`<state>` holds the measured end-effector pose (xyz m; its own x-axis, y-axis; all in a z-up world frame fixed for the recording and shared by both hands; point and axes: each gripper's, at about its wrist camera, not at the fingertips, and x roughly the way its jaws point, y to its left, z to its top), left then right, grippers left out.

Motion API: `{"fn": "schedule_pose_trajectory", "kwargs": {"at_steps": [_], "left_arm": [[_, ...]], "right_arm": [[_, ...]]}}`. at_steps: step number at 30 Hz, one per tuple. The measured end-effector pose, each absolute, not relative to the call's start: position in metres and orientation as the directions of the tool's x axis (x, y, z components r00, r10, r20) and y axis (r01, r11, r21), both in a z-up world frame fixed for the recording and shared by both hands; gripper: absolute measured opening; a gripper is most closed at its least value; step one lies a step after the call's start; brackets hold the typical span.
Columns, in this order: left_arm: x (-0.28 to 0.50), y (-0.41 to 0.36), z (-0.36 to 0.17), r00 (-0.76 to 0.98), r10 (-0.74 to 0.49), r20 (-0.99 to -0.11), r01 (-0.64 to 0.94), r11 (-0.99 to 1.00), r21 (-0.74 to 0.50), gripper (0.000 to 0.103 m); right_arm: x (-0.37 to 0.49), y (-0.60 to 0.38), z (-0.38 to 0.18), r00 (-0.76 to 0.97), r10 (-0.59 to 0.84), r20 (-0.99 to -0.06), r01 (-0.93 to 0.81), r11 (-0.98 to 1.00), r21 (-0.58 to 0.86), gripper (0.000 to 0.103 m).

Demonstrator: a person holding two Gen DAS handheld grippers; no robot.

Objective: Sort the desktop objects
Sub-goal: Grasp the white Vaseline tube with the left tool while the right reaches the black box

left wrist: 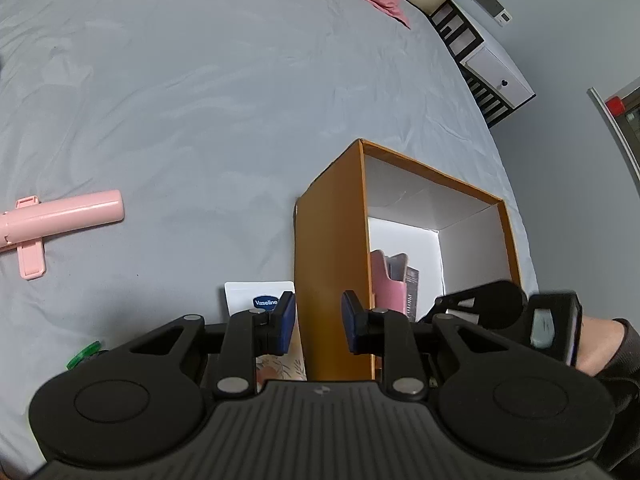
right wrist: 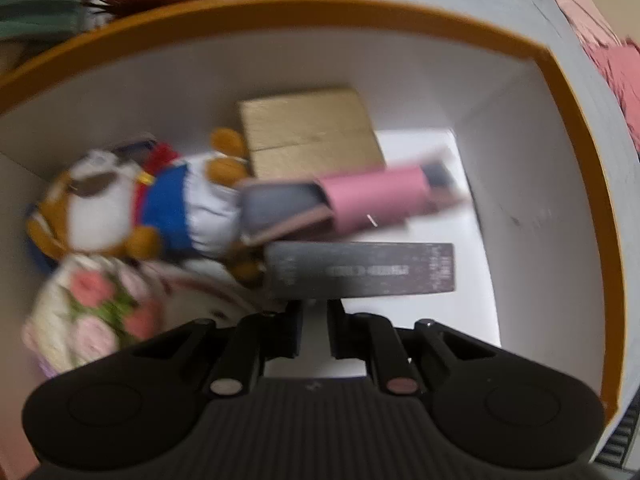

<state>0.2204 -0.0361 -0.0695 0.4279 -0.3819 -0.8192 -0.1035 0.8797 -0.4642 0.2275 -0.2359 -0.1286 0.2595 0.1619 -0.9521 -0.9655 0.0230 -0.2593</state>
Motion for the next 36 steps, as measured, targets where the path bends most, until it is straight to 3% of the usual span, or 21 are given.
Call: {"fn": "schedule_pose_trajectory", "kwargs": {"at_steps": [6, 12, 18, 24, 30, 32, 36], "left_arm": [[0.217, -0.035, -0.073, 0.420, -0.396, -0.817, -0.103, 0.873, -0.477, 0.028], [0.212, -0.032, -0.065, 0.420, -0.388, -0.820, -0.093, 0.881, -0.464, 0.028], [0.194, -0.014, -0.048, 0.420, -0.340, -0.841, -0.055, 0.916, -0.398, 0.028], [0.175, 0.009, -0.046, 0.409, -0.327, -0.852, -0.057, 0.922, -0.382, 0.030], [0.170, 0.026, -0.050, 0.410, -0.414, -0.813, -0.064, 0.876, -0.479, 0.040], [0.174, 0.027, -0.054, 0.424, -0.422, -0.801, -0.064, 0.868, -0.492, 0.054], [0.186, 0.024, -0.067, 0.422, -0.412, -0.808, -0.063, 0.876, -0.479, 0.054]], "right_arm": [[0.212, -0.231, -0.129, 0.288, 0.164, -0.944, -0.946, -0.102, -0.307, 0.008], [0.221, -0.230, -0.124, 0.303, 0.145, -0.942, -0.949, -0.047, -0.313, 0.009], [0.230, -0.233, -0.101, 0.395, 0.087, -0.914, -0.912, 0.156, -0.379, 0.017], [0.236, -0.260, -0.046, 0.455, 0.155, -0.877, -0.813, 0.473, -0.339, 0.022], [0.186, -0.249, -0.009, 0.400, 0.321, -0.858, -0.761, 0.638, -0.116, 0.027], [0.167, -0.223, -0.011, 0.394, 0.340, -0.854, -0.757, 0.647, -0.091, 0.031], [0.152, -0.194, -0.017, 0.421, 0.325, -0.847, -0.756, 0.642, -0.129, 0.031]]}}
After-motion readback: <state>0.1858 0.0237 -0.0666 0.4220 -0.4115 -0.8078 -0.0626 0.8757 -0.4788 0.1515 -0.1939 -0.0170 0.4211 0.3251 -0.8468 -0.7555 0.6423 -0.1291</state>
